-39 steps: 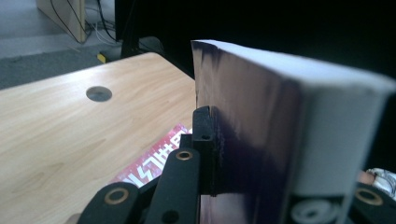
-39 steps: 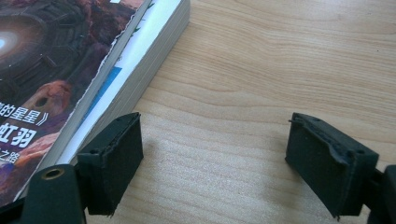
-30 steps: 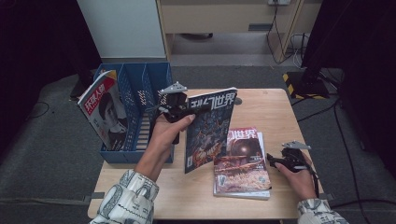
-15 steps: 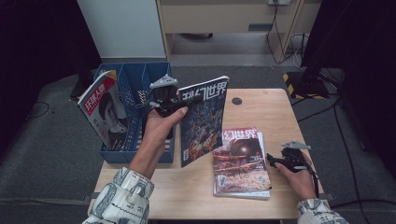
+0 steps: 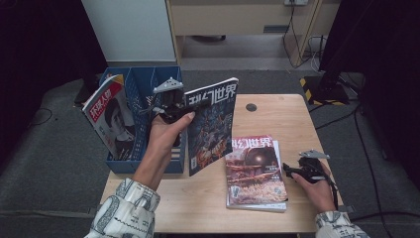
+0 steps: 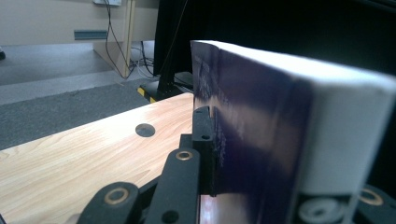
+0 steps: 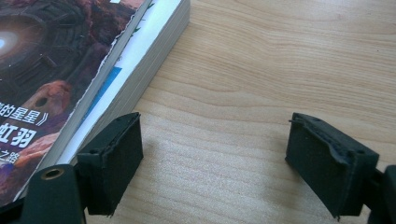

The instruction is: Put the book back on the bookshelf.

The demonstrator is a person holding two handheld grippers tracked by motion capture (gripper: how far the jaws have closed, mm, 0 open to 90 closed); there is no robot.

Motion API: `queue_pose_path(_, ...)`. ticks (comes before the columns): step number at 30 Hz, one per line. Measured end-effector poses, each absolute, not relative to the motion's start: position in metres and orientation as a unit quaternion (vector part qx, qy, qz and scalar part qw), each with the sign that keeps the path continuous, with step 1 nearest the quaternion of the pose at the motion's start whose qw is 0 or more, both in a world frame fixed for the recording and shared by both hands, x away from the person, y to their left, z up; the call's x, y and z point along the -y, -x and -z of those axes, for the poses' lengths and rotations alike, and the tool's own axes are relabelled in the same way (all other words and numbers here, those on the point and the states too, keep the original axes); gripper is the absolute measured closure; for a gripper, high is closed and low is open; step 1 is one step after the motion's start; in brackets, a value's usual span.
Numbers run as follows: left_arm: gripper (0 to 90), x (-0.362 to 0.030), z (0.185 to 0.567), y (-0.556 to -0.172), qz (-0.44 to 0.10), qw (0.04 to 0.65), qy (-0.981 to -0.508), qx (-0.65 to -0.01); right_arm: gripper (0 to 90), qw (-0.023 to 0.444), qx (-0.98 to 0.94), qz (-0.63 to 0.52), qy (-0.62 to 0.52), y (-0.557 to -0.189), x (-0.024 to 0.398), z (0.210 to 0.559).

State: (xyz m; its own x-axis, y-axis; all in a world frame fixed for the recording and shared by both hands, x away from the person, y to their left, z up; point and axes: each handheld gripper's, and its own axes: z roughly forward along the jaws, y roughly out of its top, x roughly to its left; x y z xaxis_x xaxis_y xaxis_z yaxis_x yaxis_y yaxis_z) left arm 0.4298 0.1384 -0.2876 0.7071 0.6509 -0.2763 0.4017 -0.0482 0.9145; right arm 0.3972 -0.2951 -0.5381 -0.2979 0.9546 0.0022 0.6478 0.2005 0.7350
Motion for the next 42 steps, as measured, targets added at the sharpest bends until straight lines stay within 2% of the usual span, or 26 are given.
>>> queue_pose_path(14, 81.9, -0.159, 0.269, -0.423, -0.127, 0.588, -0.704, -0.378, 18.2, 0.236, -0.738, -0.324, -0.543, -0.397, 0.295, 0.538)
queue_pose_path(42, 81.9, -0.243, 0.255, -0.402, -0.174, 0.597, -0.653, -0.433, 17.6, 0.236, -0.735, -0.325, -0.546, -0.397, 0.294, 0.538)
